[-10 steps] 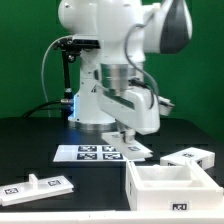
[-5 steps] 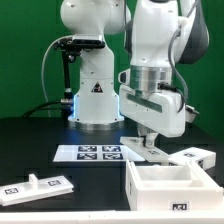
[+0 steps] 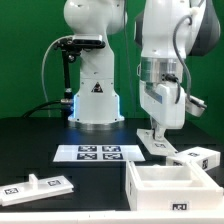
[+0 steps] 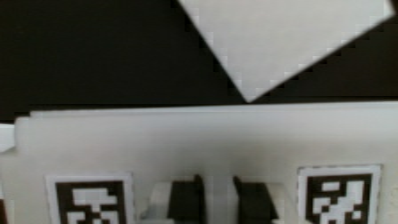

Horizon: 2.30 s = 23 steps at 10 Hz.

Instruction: Assemble cabinet

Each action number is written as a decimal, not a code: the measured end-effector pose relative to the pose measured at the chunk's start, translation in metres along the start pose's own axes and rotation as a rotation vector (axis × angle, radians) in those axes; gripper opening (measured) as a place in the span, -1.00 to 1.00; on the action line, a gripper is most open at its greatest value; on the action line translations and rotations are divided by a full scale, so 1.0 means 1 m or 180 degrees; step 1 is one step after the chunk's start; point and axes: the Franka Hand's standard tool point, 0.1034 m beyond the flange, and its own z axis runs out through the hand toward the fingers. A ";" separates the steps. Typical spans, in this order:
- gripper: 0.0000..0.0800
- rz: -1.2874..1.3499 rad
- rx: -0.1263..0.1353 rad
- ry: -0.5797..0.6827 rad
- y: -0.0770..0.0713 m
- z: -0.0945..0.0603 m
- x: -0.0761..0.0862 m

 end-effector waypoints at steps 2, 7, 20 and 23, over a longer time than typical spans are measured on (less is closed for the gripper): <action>-0.84 -0.0020 -0.0018 0.0017 0.002 0.003 0.001; -0.84 0.0331 0.0027 -0.0038 -0.037 -0.013 -0.009; -0.84 0.0247 0.0062 0.0133 -0.058 0.002 -0.003; -0.84 0.0150 0.0058 0.0140 -0.055 0.002 0.002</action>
Offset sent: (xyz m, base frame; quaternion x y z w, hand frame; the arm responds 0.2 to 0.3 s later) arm 0.0000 0.0000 0.0000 0.0000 0.0000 0.0000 1.0000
